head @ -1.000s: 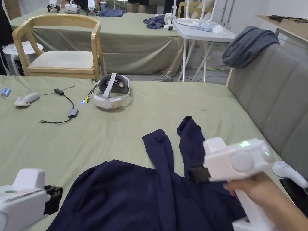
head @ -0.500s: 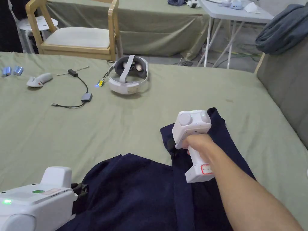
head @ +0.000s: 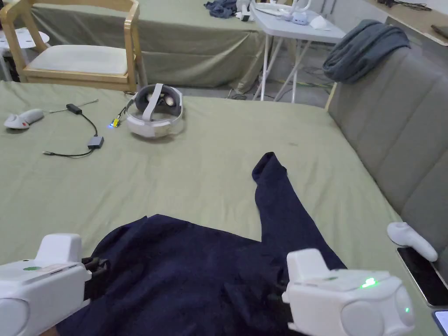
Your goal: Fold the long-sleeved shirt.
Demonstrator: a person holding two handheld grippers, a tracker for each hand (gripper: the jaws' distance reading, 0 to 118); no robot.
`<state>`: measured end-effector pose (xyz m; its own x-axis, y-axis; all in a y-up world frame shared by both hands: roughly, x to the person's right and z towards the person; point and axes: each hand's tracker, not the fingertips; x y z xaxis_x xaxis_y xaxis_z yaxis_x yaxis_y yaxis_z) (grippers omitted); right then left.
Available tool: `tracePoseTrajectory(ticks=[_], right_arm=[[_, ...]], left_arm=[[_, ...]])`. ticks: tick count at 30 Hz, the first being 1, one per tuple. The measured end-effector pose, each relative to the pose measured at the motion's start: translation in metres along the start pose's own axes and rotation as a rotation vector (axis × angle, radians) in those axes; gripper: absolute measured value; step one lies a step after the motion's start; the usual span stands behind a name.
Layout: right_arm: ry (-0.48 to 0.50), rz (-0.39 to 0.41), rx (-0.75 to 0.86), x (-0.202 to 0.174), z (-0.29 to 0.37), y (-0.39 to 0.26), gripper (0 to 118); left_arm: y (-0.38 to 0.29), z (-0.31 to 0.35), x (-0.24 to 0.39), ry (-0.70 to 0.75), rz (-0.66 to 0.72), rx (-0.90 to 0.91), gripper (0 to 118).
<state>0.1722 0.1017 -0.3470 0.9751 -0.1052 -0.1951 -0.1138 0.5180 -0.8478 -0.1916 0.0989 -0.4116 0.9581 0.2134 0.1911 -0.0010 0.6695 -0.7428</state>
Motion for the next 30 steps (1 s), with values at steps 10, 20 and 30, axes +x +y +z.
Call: tracePoseTrajectory(ticks=[10,20,30], right_arm=[[0.053,-0.060,-0.140,0.006,-0.032,-0.061,115],[-0.218,-0.184,0.114,0.136,0.042,0.031,0],[-0.144,-0.388,-0.175,0.234,-0.066,0.083,94]], left_arm=[[-0.011,0.019,0.024,-0.034,-0.030,-0.008,4],[-0.002,0.007,0.034,-0.054,-0.038,-0.007,4],[0.009,-0.010,0.040,-0.056,-0.047,-0.021,4]])
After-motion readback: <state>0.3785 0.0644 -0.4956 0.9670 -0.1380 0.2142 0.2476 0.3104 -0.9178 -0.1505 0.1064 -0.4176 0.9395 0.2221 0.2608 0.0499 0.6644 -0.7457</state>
